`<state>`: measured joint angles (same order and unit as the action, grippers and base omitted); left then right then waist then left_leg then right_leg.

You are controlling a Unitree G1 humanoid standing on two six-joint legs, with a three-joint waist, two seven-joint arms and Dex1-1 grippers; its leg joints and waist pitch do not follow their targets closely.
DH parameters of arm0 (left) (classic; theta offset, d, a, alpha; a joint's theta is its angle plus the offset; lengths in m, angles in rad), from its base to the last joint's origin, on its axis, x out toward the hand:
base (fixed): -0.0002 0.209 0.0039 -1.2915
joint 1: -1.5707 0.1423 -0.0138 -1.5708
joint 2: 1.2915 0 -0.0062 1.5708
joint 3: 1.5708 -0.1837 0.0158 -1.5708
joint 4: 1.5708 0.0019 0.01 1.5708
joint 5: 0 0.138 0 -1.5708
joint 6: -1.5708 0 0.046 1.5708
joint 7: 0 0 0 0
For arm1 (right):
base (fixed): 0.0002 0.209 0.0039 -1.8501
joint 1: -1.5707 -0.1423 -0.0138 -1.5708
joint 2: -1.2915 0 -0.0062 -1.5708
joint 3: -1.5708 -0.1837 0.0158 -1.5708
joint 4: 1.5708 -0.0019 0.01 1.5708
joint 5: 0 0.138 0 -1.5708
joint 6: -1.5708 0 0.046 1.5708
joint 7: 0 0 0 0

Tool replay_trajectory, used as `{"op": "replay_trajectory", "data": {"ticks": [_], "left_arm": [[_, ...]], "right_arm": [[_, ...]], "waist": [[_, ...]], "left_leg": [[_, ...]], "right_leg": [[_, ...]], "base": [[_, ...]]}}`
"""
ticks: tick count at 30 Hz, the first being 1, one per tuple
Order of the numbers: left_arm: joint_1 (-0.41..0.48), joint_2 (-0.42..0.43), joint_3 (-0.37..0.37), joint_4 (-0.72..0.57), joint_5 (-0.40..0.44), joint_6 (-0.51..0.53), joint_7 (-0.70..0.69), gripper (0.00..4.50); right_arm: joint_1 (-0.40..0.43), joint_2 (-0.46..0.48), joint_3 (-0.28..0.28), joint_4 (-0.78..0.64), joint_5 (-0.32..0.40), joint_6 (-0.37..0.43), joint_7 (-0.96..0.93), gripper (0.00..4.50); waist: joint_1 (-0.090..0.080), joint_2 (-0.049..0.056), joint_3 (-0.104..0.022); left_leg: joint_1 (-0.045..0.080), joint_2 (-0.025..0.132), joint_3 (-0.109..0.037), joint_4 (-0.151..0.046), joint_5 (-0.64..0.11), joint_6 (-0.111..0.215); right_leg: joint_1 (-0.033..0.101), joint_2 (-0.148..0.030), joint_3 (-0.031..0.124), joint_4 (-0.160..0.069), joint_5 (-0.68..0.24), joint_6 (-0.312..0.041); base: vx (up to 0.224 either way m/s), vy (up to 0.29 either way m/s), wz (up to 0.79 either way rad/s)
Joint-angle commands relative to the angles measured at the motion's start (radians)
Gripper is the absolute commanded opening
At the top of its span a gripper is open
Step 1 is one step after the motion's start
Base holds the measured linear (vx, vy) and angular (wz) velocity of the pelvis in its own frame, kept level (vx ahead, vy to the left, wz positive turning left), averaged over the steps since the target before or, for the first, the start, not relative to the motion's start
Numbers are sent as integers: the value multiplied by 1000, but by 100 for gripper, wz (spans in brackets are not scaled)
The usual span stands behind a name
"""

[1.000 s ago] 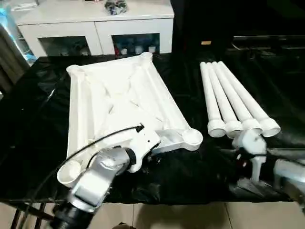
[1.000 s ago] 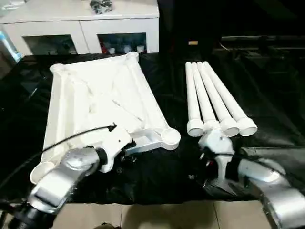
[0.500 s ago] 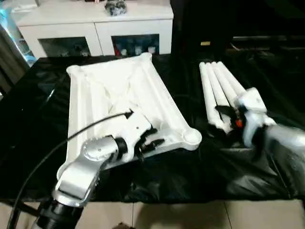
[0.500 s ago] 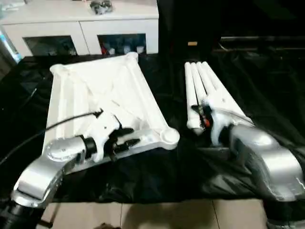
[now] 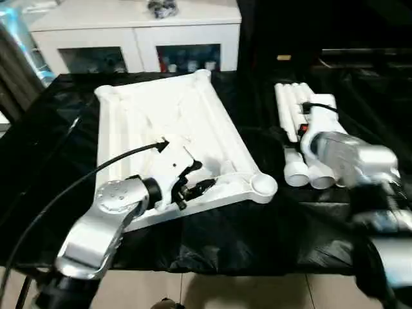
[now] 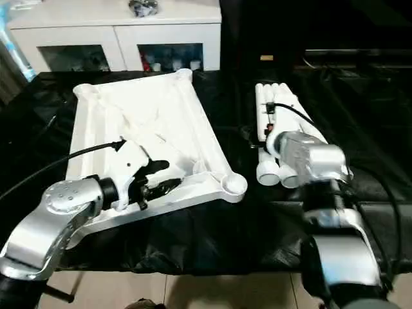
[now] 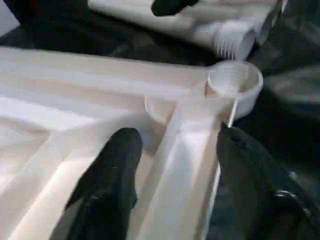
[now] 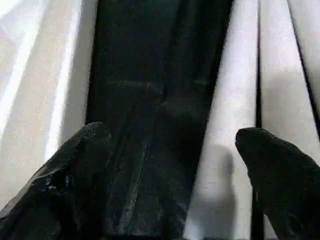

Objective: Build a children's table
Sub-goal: Pick table leg

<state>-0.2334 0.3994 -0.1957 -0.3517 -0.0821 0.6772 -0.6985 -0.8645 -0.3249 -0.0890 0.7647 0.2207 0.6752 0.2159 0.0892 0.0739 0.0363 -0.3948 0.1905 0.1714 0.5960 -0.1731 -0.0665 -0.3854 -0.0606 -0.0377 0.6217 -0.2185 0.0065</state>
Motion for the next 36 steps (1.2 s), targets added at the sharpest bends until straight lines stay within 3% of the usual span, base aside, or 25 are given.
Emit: {"op": "replay_trajectory", "data": {"ticks": [1,4,6,10,18,27,31,36], "left_arm": [[8,17,21,-33,-7,24,-12,301],[26,45,34,-76,-30,56,-24,301],[32,56,38,-92,-38,67,-27,301],[40,75,42,-112,-49,85,-23,301],[41,94,29,-134,-61,110,-32,301],[46,104,18,-170,-87,145,-30,301],[41,109,13,-168,-95,149,-25,301],[33,111,10,-162,-100,153,-22,301]], "right_arm": [[-33,2,1,59,-20,-29,-21,450],[-88,2,5,183,-59,-103,-62,450],[-112,4,1,232,-63,-136,-66,450],[-157,10,-3,333,-77,-189,-67,450],[-191,14,-27,424,-71,-194,-42,450],[-219,9,-27,504,-86,-196,-12,450],[-244,5,-104,538,-27,-142,-26,450],[-259,-1,-113,555,-29,-117,-31,450]], "waist": [[3,-15,-63],[4,-21,-49],[4,-23,-47],[0,-25,-45],[3,-29,-54],[2,-31,-44],[3,-34,-45],[4,-34,-45]], "left_leg": [[21,25,-6,-52,-79,26],[22,27,-4,-58,-140,4],[24,27,-5,-59,-164,-7],[20,24,-5,-59,-167,-12],[8,21,-3,-44,-42,48],[12,26,-2,-50,-112,32],[11,25,-3,-49,-103,34],[10,24,-1,-48,-87,41]], "right_leg": [[40,-61,27,-54,20,-252],[31,-62,28,-59,-67,-238],[29,-62,29,-59,-90,-232],[31,-60,29,-55,-58,-233],[34,-55,26,-36,120,-266],[29,-57,27,-44,13,-266],[32,-56,27,-42,27,-264],[29,-56,26,-41,40,-268]], "base": [[0,0,0],[0,0,0],[0,0,0],[0,0,0],[0,0,0],[0,0,0],[0,0,0],[0,0,0]]}}
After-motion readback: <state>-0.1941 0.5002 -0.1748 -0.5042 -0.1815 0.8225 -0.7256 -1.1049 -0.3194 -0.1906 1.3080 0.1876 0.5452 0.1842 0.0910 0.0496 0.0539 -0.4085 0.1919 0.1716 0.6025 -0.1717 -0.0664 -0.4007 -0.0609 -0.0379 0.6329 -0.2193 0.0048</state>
